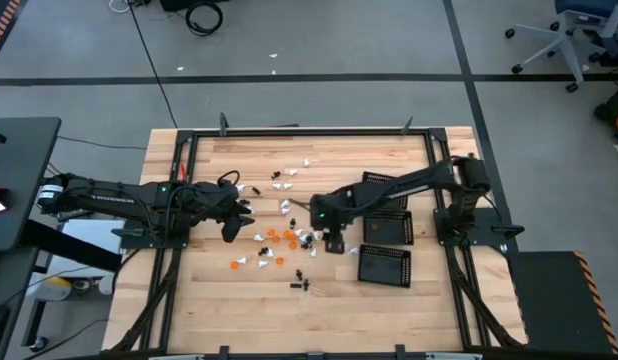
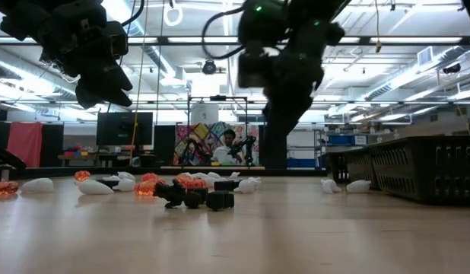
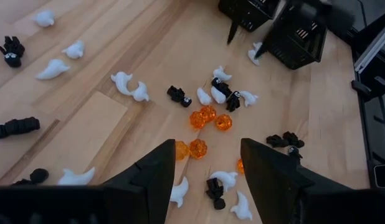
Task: Sort Halloween decoration
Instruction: Put the white ghost toy into the top black bin
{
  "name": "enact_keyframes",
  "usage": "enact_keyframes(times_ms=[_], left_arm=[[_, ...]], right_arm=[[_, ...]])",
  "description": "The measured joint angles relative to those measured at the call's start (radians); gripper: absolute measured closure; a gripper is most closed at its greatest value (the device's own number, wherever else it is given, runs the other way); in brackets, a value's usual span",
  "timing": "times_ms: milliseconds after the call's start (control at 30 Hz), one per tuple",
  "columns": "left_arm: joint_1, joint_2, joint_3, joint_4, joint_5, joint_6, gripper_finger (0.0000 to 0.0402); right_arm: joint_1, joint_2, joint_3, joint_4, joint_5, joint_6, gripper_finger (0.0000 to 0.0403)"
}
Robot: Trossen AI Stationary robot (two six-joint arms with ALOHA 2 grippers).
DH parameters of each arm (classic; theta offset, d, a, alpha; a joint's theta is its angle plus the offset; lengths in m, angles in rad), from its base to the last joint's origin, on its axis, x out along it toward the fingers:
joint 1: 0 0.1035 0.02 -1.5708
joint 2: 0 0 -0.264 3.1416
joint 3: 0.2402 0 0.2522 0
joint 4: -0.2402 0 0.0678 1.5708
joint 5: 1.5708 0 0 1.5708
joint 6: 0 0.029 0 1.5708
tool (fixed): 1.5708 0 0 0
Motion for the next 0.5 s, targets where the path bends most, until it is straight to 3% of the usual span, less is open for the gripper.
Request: enact_keyframes(times_ms=[233,500], left_arm=[[0.000,0.000,0.000,0.000,0.000,0.000,0.0209],[0.000,0.000,0.000,-0.002,0.000,0.001,0.0209]], right_arm=[[0.016,0.104,0.058,0.006,0.084,0.002,0.0139],[0.024,0.161,0.059,0.058,0.097,0.002,0.0150]])
